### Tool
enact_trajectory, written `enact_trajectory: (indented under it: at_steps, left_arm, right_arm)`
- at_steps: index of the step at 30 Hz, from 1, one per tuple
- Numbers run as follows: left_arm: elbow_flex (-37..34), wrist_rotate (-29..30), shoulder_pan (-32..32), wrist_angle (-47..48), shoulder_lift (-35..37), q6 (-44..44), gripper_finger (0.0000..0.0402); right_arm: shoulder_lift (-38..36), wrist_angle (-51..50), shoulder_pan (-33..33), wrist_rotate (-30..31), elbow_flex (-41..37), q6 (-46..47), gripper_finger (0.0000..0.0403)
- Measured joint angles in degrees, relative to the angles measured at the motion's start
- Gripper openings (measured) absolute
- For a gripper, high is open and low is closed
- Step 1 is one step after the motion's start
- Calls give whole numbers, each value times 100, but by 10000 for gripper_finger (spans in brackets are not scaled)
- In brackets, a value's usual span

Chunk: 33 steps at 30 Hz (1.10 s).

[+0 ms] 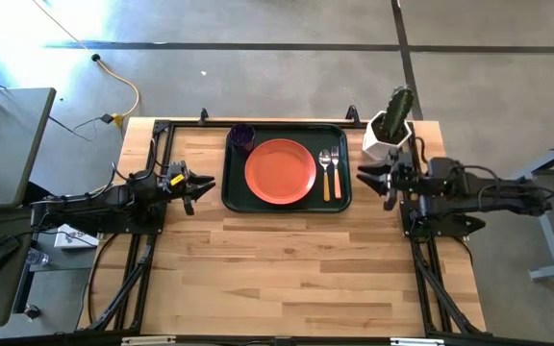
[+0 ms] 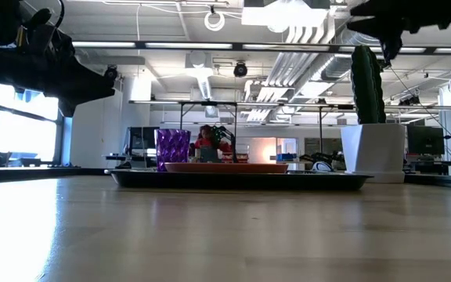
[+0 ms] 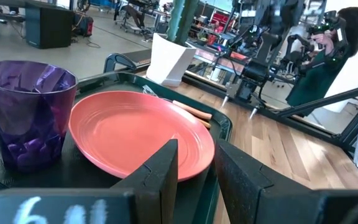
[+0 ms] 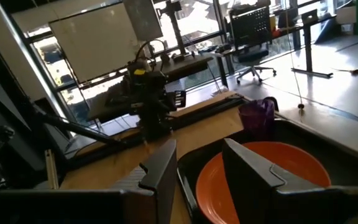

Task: Pick and place plate/cup/fork/spoon on tray
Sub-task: Return to Home Position

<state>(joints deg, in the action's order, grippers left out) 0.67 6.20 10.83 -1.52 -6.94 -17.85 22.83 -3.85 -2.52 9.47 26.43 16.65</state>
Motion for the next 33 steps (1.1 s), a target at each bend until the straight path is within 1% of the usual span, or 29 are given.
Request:
enact_trajectory:
  at_steps: [3,7,11,14,22,25,28,33]
  left_arm:
    - [0,2,0,0,0,2,94]
    - [0,0,1,0,0,1,94]
    - [2,0,0,0,0,0,94]
    - [2,0,2,2,0,0,94]
    - [2,0,0,0,0,0,94]
    - [2,0,1,0,0,0,94]
    - [2,0,2,2,-1,0,94]
    - [2,-2,2,2,0,0,94]
  right_arm:
    - [-350,78,77,1,-426,113,122]
    - [-681,118,87,2,-779,108,122]
    - [-918,140,87,143,-1117,6,122]
    - [-1070,266,87,237,-1443,103,122]
    - [-1414,858,86,120,-2333,517,122]
    - [-1507,897,87,94,-2542,680,122]
    - [-1544,685,87,83,-2585,751,122]
    - [-1543,642,85,85,-2585,540,122]
